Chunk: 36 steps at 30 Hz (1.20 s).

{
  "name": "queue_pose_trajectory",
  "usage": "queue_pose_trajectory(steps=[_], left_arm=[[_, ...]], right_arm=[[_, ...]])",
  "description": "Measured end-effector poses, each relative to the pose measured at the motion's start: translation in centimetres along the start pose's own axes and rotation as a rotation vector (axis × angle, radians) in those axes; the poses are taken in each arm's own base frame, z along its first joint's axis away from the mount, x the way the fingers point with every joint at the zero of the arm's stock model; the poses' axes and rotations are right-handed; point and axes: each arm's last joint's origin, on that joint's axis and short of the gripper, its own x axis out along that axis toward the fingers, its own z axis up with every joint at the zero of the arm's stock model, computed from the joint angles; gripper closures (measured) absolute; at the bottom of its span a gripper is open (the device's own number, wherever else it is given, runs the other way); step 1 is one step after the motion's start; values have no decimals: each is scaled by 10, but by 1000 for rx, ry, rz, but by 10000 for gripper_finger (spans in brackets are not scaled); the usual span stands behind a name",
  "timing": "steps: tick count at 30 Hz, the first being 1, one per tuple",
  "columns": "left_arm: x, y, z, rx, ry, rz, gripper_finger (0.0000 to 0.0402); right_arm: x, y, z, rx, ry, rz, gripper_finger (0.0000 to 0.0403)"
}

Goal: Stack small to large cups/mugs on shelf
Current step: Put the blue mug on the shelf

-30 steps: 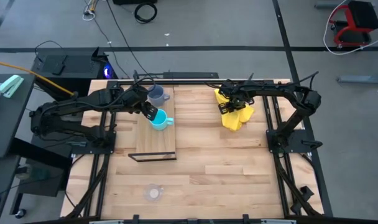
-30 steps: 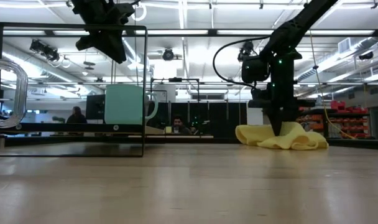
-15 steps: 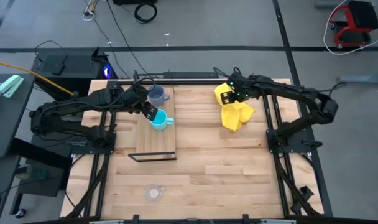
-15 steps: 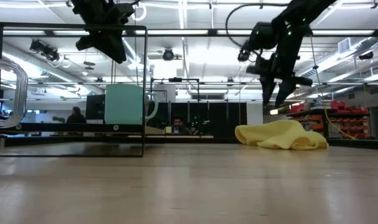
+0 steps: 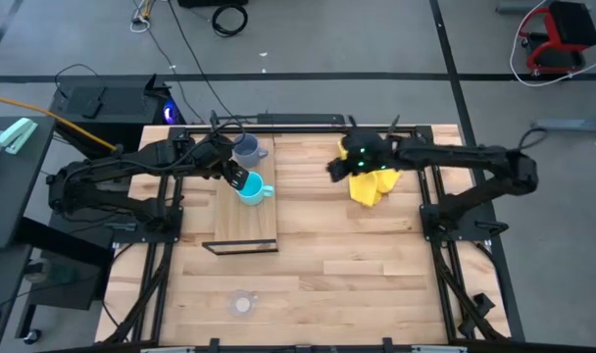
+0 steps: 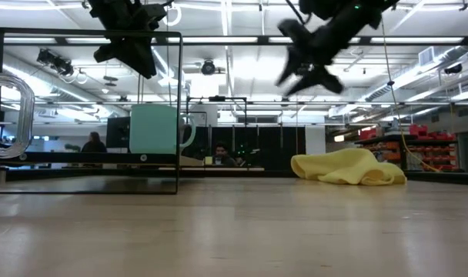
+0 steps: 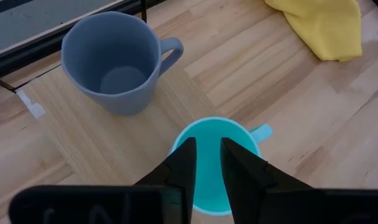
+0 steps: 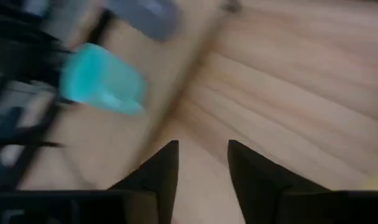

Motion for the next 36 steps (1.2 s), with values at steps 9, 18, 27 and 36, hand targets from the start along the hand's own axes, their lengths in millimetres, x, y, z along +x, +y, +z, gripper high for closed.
queue_pose_trajectory(steps=[9,18,27,36], left_arm=[[0,0,-1,-9,6,4,317],[0,1,-2,-25,19,14,326],[1,2,-1,-61,20,21,320],[1,2,-1,-96,22,23,328]], right_arm=[[65,12,-5,-116,28,151,384],[93,29,-23,-247,21,255,398],[119,52,-19,-372,14,323,400],[142,68,-15,-475,106,278,401]])
